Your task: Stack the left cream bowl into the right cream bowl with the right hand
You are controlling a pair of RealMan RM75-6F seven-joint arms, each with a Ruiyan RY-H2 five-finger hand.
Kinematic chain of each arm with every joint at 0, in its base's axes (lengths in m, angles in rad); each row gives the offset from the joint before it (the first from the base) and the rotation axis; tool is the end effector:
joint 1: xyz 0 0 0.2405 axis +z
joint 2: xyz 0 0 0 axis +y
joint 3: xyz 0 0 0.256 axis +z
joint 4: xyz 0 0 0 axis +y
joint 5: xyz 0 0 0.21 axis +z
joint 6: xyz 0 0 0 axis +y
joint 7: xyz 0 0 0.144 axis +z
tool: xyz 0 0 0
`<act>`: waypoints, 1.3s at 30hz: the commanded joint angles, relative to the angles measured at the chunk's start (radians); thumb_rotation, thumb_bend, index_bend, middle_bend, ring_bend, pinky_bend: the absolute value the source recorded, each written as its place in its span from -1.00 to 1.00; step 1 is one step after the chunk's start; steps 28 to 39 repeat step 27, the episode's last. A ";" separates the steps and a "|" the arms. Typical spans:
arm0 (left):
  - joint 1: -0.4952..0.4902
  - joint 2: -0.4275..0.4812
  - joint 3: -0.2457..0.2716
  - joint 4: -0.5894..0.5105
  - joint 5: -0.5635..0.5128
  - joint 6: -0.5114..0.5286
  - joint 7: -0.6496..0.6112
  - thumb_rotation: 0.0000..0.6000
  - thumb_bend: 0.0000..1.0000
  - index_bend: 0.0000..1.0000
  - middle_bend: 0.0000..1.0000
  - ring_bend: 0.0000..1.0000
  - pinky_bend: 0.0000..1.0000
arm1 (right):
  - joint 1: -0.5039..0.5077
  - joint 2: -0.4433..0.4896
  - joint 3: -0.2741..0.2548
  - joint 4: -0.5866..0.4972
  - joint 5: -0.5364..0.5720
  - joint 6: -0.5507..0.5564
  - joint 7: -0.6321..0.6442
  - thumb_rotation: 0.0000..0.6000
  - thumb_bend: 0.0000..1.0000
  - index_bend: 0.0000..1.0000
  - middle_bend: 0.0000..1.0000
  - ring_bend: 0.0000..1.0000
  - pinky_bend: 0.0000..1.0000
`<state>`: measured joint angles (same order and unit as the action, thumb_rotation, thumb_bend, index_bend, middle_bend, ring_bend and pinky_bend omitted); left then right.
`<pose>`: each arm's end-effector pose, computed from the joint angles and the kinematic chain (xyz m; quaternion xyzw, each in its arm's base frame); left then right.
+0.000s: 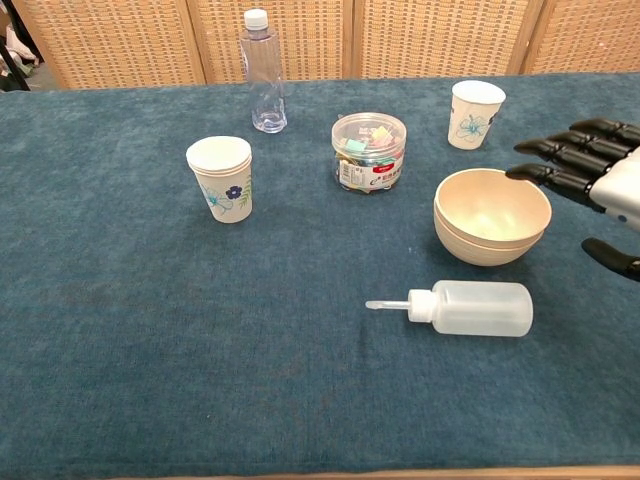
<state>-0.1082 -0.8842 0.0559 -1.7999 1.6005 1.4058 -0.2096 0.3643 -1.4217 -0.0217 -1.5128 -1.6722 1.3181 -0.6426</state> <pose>-0.2865 0.1610 0.1854 -0.6200 -0.4657 -0.3919 0.4951 -0.2238 -0.2280 0.0320 0.7922 -0.1229 0.3183 0.5060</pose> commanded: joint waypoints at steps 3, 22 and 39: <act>0.002 0.000 0.001 -0.001 0.003 0.003 0.001 1.00 -1.00 -1.00 -1.00 -1.00 -1.00 | -0.012 0.111 0.021 -0.113 -0.012 0.055 0.067 1.00 -0.14 -1.00 -1.00 -1.00 -1.00; 0.038 -0.084 -0.026 0.034 0.015 0.103 0.119 1.00 -1.00 -1.00 -1.00 -1.00 -1.00 | -0.234 0.304 0.047 -0.045 0.119 0.326 0.658 1.00 -1.00 -1.00 -1.00 -1.00 -1.00; 0.050 -0.103 -0.040 0.044 -0.001 0.130 0.136 1.00 -1.00 -1.00 -1.00 -1.00 -1.00 | -0.285 0.283 0.042 -0.016 0.104 0.390 0.638 1.00 -1.00 -1.00 -1.00 -1.00 -1.00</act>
